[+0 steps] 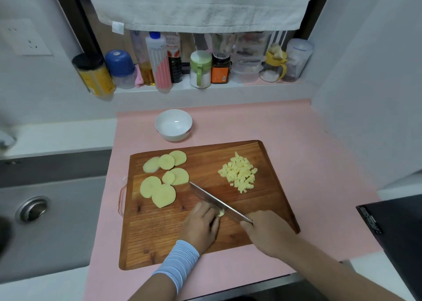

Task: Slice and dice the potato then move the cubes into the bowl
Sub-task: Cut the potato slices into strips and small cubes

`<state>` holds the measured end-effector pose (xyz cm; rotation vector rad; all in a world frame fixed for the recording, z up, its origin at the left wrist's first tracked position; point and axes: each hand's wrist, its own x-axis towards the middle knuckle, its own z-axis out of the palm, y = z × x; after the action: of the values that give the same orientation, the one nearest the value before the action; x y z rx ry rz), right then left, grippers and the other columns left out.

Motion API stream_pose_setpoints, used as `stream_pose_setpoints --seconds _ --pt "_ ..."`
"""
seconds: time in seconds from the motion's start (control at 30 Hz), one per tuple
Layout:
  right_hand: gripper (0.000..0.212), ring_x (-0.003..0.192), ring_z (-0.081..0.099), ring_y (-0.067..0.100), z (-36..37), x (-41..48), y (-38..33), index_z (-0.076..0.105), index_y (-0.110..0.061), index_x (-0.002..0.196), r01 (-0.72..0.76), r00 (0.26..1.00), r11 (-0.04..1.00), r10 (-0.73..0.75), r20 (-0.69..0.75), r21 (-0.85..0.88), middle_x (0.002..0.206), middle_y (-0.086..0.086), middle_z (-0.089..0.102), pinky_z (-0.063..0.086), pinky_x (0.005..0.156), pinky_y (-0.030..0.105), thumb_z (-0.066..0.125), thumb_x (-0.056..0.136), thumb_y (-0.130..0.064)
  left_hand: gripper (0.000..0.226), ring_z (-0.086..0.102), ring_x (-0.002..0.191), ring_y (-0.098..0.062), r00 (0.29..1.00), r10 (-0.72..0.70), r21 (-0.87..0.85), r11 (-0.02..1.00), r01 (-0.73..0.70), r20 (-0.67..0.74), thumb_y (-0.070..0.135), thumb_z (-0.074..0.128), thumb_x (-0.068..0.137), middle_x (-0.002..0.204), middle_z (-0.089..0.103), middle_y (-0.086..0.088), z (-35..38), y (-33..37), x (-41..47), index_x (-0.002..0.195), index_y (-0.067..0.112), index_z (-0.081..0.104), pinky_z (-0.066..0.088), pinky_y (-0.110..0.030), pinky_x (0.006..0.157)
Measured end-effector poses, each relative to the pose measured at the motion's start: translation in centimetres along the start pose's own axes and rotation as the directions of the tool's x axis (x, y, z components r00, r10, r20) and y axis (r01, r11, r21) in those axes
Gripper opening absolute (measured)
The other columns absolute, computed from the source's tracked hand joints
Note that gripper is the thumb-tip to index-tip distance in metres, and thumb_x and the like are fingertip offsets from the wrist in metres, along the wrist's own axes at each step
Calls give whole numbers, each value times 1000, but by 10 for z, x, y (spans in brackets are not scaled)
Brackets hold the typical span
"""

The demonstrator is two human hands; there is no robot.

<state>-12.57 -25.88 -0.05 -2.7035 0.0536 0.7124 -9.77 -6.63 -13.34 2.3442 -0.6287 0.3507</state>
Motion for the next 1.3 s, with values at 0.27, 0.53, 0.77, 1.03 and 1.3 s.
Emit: stream_pose_setpoints --seconds 0.27,0.53,0.77,1.03,1.3 --pt "39 66 63 13 6 13 -3 56 -25 69 -21 998 996 17 52 82 72 -6 63 52 64 32 48 104 -38 3 55 87 -18 1000 -11 9 1000 11 -17 15 65 87 92 60 1 1 2 0 86 13 66 50 -28 77" --pt "36 74 60 21 6 39 -24 49 -22 68 21 998 996 -25 49 82 73 -6 56 46 67 29 49 102 -35 4 55 85 -20 999 15 74 997 -13 -33 12 70 86 95 60 0 2 5 -2 88 13 66 49 -27 76" --pt "28 85 65 23 4 36 -22 60 -22 85 55 998 996 -58 41 67 91 0 67 54 75 33 47 103 -39 7 53 83 -18 998 37 149 988 -29 -51 13 72 86 93 60 2 -1 11 -3 86 14 65 46 -22 72" --pt "34 77 63 18 -4 10 -5 53 -26 73 88 996 996 -88 13 2 80 -8 63 49 65 31 44 103 -39 5 57 84 -18 998 2 93 996 4 -62 14 67 92 93 60 3 1 11 -4 87 13 68 52 -28 72" --pt "37 66 57 14 -2 2 19 49 -26 68 68 994 997 -70 85 30 73 -7 59 46 60 30 47 103 -39 4 55 84 -15 996 6 112 994 4 -87 16 70 90 90 59 5 3 9 -6 86 14 69 50 -24 68"
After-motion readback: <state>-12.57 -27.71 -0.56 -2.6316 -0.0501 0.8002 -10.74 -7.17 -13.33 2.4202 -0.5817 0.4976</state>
